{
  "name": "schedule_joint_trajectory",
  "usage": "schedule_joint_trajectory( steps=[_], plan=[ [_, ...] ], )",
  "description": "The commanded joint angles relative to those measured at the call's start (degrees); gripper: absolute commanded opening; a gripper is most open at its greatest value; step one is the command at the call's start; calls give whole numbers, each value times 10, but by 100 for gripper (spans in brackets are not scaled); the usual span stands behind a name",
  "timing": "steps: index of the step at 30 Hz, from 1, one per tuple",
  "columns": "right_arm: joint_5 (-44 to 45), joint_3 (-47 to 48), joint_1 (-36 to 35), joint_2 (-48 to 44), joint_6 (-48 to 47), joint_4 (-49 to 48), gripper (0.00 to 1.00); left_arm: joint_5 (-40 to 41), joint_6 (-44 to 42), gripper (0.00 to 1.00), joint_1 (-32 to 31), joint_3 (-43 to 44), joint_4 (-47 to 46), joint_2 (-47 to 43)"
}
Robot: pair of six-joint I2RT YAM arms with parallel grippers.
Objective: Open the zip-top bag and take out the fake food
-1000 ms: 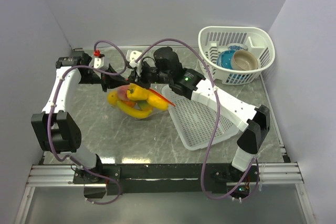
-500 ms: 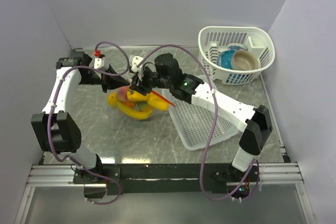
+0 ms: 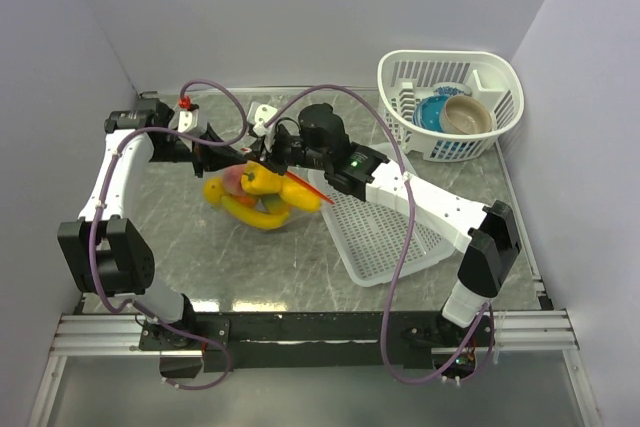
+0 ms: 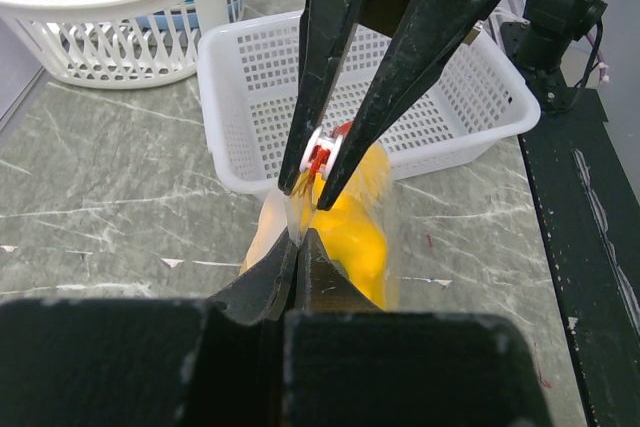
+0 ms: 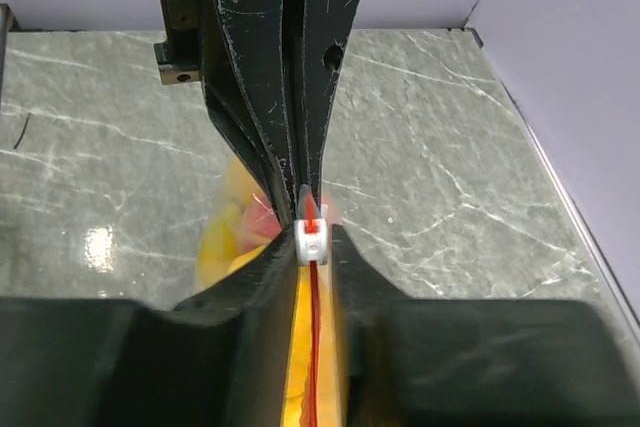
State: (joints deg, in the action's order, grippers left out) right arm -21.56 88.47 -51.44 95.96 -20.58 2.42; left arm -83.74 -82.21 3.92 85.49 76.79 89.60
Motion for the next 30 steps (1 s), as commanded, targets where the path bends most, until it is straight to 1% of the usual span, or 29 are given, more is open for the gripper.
schedule_joint_trajectory(
  steps=[1,5,8,13,19,21,25,27,30],
  plan=[
    [-7,7,5,-26,2,-28,16,-102,5,1,-1,-2,20,-23],
    [-7,1,5,-33,5,-36,16,-100,6,1,-2,-3,20,-22],
    [-8,2,5,-34,4,-33,22,-99,5,1,-2,-4,20,-22],
    [-9,-1,5,-39,3,-33,28,-97,7,1,-2,-4,20,-20],
    [-13,-6,4,-46,3,-36,30,-97,11,1,-2,2,20,-18],
    [-10,-1,5,-41,1,-29,29,-95,13,1,-2,3,20,-17],
    [-10,4,6,-37,-3,-27,19,-97,13,1,-2,2,20,-21],
    [-8,5,6,-35,-3,-28,18,-98,14,1,-2,1,20,-22],
    [-9,10,9,-32,-2,-12,13,-99,14,1,-2,2,20,-24]
  ],
)
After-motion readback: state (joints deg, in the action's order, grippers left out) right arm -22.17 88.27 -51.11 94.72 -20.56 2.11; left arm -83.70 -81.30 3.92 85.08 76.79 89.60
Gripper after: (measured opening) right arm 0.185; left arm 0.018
